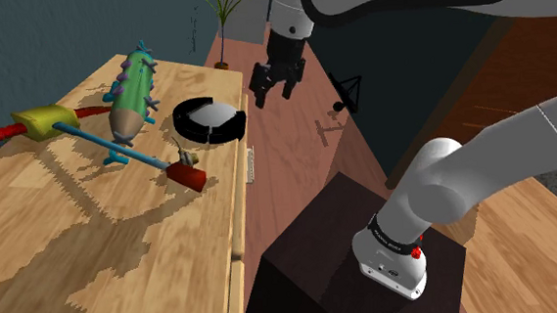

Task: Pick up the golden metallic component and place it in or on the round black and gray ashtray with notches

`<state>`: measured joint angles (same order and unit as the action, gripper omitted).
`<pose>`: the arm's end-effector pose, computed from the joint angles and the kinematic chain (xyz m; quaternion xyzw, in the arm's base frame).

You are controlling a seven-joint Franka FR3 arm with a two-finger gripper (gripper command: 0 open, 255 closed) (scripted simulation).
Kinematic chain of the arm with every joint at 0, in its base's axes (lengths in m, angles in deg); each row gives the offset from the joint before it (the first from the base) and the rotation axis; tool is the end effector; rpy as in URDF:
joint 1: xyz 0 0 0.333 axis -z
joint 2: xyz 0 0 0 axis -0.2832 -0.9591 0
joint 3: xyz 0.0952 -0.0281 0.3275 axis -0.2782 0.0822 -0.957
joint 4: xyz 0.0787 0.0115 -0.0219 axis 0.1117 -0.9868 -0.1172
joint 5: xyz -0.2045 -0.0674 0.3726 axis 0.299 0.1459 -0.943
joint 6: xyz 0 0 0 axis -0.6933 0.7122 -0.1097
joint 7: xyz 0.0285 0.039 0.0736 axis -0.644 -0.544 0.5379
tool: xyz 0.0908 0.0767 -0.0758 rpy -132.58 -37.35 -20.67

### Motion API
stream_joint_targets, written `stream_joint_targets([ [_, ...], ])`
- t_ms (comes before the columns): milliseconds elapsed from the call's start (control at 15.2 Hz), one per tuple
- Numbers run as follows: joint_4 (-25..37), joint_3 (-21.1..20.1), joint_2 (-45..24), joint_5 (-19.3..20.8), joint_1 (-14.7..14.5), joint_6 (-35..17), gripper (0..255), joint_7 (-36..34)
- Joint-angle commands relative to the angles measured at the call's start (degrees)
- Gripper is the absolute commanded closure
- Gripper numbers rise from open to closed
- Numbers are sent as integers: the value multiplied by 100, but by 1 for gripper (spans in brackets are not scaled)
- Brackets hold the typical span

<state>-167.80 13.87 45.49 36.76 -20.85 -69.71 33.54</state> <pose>0.4184 0.1180 0.5007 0.9984 -0.0485 0.0276 0.0084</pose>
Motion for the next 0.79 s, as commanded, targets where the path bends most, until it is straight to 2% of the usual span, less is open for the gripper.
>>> stream_joint_targets([
  [0, 129, -169, -293, -70, -70, -157, 0, -193],
  [396, 663, -659, -1287, -134, -243, -594, 0, -777],
  [726, 1276, -1018, -2200, -6, -390, -867, 0, -1298],
])
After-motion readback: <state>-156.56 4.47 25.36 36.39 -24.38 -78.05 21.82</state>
